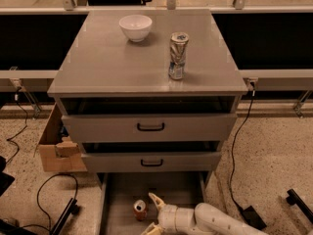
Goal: Pick coke can from bottom drawer and place on counter
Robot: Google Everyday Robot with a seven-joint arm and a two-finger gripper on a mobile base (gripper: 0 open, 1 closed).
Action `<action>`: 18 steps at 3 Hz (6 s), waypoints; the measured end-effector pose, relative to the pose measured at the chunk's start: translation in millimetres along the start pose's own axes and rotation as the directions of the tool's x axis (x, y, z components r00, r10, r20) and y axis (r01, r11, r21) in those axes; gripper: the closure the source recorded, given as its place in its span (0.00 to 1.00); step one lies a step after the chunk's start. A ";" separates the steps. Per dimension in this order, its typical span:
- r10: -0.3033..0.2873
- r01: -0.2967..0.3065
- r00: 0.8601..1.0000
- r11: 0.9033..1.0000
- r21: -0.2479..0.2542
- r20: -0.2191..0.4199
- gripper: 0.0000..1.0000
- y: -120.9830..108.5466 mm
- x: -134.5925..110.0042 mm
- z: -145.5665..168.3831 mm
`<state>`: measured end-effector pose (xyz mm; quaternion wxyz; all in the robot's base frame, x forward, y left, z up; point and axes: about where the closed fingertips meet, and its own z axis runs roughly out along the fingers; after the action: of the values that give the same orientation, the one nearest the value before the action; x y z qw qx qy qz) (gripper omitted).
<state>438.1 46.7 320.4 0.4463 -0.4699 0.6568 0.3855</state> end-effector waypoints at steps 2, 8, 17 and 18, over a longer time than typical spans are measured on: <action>0.056 -0.056 0.998 0.998 -0.018 0.016 0.00 -28.6 58.7 49.3; 0.179 -0.179 0.984 0.984 0.021 -0.009 0.85 -48.6 108.6 84.4; -0.104 0.105 0.994 0.994 -0.038 0.030 1.00 88.5 -453.7 -97.8; -0.118 0.121 0.992 0.990 -0.068 0.039 1.00 74.2 -512.5 -65.9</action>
Offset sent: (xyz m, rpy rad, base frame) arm 0.0574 0.0320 -0.1134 0.0407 0.0868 -0.0192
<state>434.0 145.0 833.0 0.4632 -0.5169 0.6056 0.3893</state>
